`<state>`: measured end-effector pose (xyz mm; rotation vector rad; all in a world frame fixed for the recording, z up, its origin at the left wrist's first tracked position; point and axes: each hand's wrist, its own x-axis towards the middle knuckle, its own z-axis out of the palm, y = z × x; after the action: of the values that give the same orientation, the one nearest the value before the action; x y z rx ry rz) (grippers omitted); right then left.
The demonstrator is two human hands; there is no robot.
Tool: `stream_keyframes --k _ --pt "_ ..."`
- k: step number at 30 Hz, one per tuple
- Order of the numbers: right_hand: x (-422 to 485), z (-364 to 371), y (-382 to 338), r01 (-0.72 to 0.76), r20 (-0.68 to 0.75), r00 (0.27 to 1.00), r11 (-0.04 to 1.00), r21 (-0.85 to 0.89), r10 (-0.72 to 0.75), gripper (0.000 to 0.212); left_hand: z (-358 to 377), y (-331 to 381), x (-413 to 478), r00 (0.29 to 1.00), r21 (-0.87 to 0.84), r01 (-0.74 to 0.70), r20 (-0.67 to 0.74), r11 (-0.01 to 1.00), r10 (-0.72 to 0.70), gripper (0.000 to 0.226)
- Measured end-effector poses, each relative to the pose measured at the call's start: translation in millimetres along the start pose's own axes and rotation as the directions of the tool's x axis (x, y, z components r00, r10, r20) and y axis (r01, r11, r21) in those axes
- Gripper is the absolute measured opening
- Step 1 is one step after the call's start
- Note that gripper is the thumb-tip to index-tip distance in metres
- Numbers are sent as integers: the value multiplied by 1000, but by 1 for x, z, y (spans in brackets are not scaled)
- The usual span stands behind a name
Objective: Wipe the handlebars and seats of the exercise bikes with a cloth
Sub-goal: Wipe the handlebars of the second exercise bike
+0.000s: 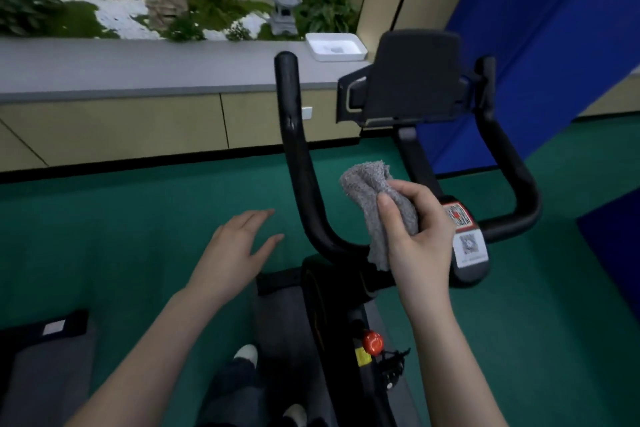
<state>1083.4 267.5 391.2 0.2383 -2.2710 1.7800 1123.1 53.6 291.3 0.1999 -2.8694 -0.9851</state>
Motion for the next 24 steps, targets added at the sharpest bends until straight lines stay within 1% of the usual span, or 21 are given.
stream_keyframes --k 4,9,12,16,19,21,23,24 --pt "22 26 -6 2 16 1000 1000 -30 -1 12 -16 -4 30 999 -58 -4 -50 998 1 53" --pt "54 62 -19 64 23 998 994 -93 -62 12 -38 -5 73 994 -162 -42 -108 986 24 51" --pt "75 83 -28 134 29 991 982 -133 -132 11 -51 2 100 986 -233 -88 -161 968 50 50" --pt "107 111 -39 273 39 962 940 -203 -271 12 -63 12 136 978 -336 -137 -193 932 74 51" --pt "135 131 -47 351 37 934 896 -273 -354 12 -65 19 154 977 -501 -136 -213 855 31 46" --pt "152 143 -52 392 54 916 858 -333 -398 13 -65 23 160 977 -630 -120 -212 767 -22 39" --pt "168 154 -57 439 127 896 808 -393 -425 14 -63 25 163 978 -739 -96 -195 667 -76 32" --pt "175 158 -57 465 202 885 781 -417 -419 14 -61 26 164 978 -777 -85 -184 624 -96 32"
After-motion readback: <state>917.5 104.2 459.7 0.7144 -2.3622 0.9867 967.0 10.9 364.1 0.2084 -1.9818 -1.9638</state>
